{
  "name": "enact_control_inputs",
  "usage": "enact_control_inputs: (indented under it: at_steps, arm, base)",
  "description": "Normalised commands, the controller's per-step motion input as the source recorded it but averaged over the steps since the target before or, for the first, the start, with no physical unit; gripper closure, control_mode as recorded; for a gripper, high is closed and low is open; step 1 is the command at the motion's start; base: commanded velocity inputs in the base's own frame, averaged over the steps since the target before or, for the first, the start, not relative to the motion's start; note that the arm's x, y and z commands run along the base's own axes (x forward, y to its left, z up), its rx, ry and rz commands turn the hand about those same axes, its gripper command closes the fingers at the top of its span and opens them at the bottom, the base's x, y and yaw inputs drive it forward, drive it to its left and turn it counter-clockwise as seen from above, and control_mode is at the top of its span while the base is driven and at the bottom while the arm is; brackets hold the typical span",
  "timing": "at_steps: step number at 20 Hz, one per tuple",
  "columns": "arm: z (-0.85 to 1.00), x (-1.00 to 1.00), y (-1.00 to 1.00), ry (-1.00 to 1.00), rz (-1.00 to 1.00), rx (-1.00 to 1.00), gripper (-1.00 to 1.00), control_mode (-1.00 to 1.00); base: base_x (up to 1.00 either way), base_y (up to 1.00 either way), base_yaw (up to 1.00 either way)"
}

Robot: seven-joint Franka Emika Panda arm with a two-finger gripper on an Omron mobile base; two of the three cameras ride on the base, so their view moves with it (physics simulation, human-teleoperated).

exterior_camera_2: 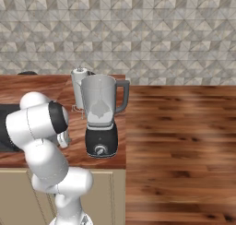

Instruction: Grab the lemon wedge and garlic from the fridge, place them in the blender, close the lid, and turn on the blender to create a marinade.

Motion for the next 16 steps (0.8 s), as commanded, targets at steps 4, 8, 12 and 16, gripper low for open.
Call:
enact_control_inputs:
  at_steps: [4, 8, 12, 16]
  arm:
    - [-0.05, 0.0, 0.0, -0.03, -0.01, 0.0, 1.0, -1.0]
    - [0.0, 0.0, 0.0, 0.0, 0.0, 0.0, 1.0, -1.0]
    - [0.0, 0.0, 0.0, 0.0, 0.0, 0.0, 1.0, -1.0]
    - [0.03, -0.05, 0.0, 0.03, 0.0, 0.0, 1.0, -1.0]
  base:
    - [0.0, 0.0, 0.0]
    - [0.0, 0.0, 0.0]
    - [0.0, 0.0, 0.0]
    - [0.0, 0.0, 0.0]
